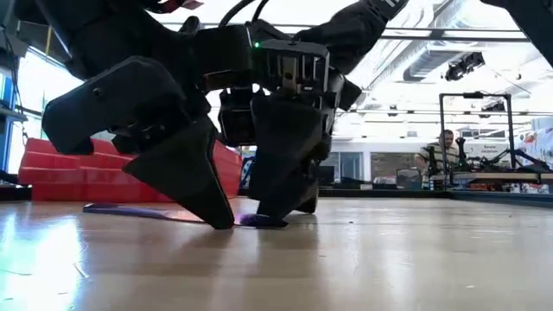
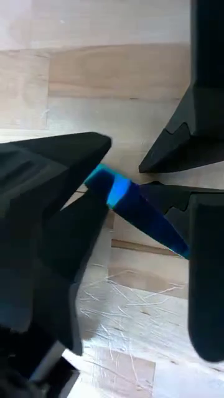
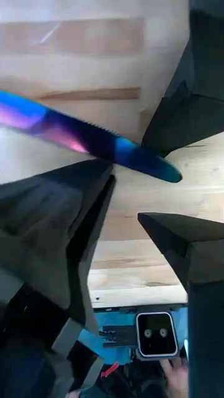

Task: Sort silverware
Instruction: Put the blue knife into the right red bin

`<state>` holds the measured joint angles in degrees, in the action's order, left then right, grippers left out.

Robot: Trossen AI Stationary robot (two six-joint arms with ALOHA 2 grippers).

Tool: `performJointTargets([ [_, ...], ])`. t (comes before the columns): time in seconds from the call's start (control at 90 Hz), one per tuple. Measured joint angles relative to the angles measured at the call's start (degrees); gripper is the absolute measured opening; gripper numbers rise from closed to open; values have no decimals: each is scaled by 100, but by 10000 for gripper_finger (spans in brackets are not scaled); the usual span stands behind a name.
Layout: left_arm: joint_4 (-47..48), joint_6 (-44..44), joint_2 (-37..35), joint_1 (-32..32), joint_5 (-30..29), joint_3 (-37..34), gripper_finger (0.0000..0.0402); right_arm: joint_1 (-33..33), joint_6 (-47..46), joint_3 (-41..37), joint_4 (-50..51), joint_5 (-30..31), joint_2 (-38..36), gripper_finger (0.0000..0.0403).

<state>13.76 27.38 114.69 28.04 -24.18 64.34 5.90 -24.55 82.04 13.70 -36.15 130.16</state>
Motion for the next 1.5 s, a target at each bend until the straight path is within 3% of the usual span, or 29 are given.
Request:
performJointTargets([
  [0.267,-14,-25,40,78,-225,-4,23,195,142,-17,-398,470,11,142],
  [0.511,79,-22,-55,117,-75,-9,23,402,460,12,-210,1394,7,16],
  [0.689,361,327,-551,341,479,-24,23,531,498,49,-192,2096,7,3],
  [0.778,692,797,-1033,473,429,-15,23,583,695,50,-169,2381,7,1],
  [0.933,1881,1583,-1490,681,366,-32,36,602,813,50,-204,2381,7,0],
  [1.089,2522,1963,-1603,697,659,-164,84,598,914,35,-314,2352,7,0],
  [1.2,2508,2020,-1575,668,1135,-548,121,602,961,35,-328,2365,7,0],
  [1.311,2363,2153,-1596,674,1168,-894,143,633,1060,35,-335,2417,7,0],
  [1.5,1783,2166,-1623,670,1469,-1291,115,633,1117,35,-346,2411,7,0],
])
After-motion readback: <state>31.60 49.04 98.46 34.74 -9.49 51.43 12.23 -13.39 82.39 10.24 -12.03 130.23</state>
